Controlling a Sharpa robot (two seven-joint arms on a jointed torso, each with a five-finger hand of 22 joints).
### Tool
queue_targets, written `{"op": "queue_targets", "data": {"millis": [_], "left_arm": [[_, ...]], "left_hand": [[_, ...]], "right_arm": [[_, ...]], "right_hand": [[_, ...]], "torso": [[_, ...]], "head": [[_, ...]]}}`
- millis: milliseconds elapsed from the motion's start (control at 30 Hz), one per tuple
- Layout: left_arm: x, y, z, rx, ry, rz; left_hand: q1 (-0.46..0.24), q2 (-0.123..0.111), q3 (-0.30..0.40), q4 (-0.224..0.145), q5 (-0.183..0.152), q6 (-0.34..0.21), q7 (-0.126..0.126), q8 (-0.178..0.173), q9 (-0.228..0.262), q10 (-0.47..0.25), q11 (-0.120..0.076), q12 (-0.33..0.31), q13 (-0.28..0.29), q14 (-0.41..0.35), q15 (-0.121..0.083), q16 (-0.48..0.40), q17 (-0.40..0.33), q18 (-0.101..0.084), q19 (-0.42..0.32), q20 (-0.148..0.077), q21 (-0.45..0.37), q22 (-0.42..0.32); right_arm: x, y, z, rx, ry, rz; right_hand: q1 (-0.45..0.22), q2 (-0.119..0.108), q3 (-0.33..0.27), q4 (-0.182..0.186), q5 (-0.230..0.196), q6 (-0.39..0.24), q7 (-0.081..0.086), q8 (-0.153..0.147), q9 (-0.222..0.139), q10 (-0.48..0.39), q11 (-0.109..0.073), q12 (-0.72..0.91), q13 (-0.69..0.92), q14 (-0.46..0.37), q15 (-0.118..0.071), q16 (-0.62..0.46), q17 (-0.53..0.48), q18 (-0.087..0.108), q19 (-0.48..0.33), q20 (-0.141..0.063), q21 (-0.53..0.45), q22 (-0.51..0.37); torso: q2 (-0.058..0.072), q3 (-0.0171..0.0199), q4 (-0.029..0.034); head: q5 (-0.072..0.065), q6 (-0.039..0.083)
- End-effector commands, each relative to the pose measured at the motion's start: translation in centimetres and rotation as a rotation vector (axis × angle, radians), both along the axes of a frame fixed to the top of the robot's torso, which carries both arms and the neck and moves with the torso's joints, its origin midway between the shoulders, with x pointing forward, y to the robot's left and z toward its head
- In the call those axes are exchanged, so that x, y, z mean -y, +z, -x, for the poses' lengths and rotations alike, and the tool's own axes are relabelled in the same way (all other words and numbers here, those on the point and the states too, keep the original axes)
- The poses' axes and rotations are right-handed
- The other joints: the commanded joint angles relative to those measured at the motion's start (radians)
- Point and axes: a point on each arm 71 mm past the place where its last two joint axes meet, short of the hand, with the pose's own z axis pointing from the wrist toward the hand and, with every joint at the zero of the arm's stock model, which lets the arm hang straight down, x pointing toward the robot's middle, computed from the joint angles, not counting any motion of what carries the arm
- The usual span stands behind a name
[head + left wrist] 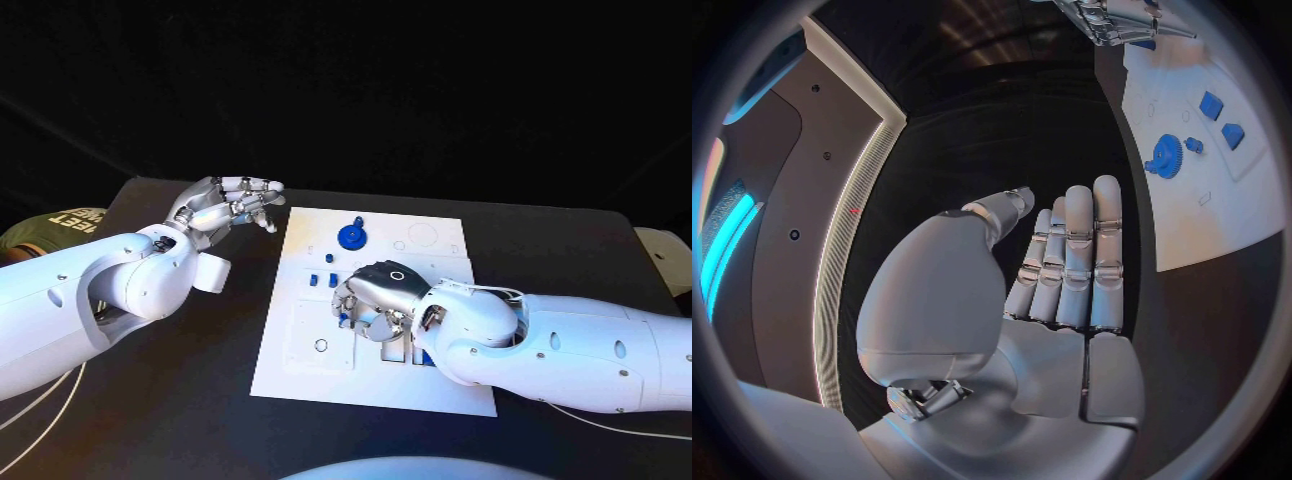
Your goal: Assemble the parts on the task board
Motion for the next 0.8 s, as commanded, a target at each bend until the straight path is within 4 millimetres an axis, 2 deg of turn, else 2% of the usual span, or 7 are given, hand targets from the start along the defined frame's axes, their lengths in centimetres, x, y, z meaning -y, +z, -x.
{"op": "queue_targets", "data": {"millis": [33, 333, 800], "left_arm": [[0.22, 0.07, 0.07, -0.001, -0.018, 0.010], [0.18, 0.06, 0.07, -0.003, -0.019, 0.009], [0.22, 0.05, 0.11, -0.006, -0.023, 0.009]], "left_hand": [[0.004, 0.003, -0.002, -0.003, 0.004, -0.004, 0.003, -0.006, -0.002, -0.009, 0.000, -0.005, -0.001, -0.002, 0.006, -0.004, -0.001, 0.013, 0.006, 0.002, -0.006, -0.001], [0.004, 0.003, -0.002, -0.003, 0.004, -0.004, 0.003, -0.006, -0.002, -0.009, 0.000, -0.005, -0.001, -0.002, 0.006, -0.004, -0.001, 0.013, 0.006, 0.002, -0.006, -0.001], [0.004, 0.005, -0.002, -0.003, 0.003, -0.003, 0.003, -0.006, -0.002, -0.009, 0.001, -0.004, -0.001, -0.002, 0.007, -0.004, -0.002, 0.013, 0.006, 0.002, -0.006, -0.001]], "right_arm": [[0.05, -0.67, 0.29, -0.023, 0.016, 0.052], [0.20, -0.56, 0.33, -0.011, 0.010, 0.051], [0.12, -0.63, 0.26, -0.010, 0.006, 0.059]], "right_hand": [[-0.013, 0.000, 0.000, -0.004, -0.001, 0.007, 0.001, 0.001, 0.000, 0.005, 0.000, -0.006, -0.001, 0.048, -0.005, 0.006, 0.001, -0.013, 0.076, -0.007, 0.006, 0.242], [-0.014, 0.000, 0.000, -0.004, -0.004, 0.007, 0.001, 0.001, 0.001, 0.006, 0.000, -0.007, -0.001, 0.048, -0.005, 0.007, 0.002, -0.013, 0.076, -0.007, 0.006, 0.242], [-0.018, -0.002, -0.002, -0.003, -0.009, 0.006, 0.000, 0.001, 0.002, 0.007, 0.001, -0.009, -0.001, 0.048, -0.006, 0.006, -0.001, -0.013, 0.076, -0.007, 0.006, 0.242]], "torso": [[0.000, 0.0000, 0.0003], [0.000, 0.0004, 0.0000], [0.000, -0.0011, 0.0006]], "head": [[0.000, 0.000], [0.000, 0.000], [-0.002, 0.000]]}}
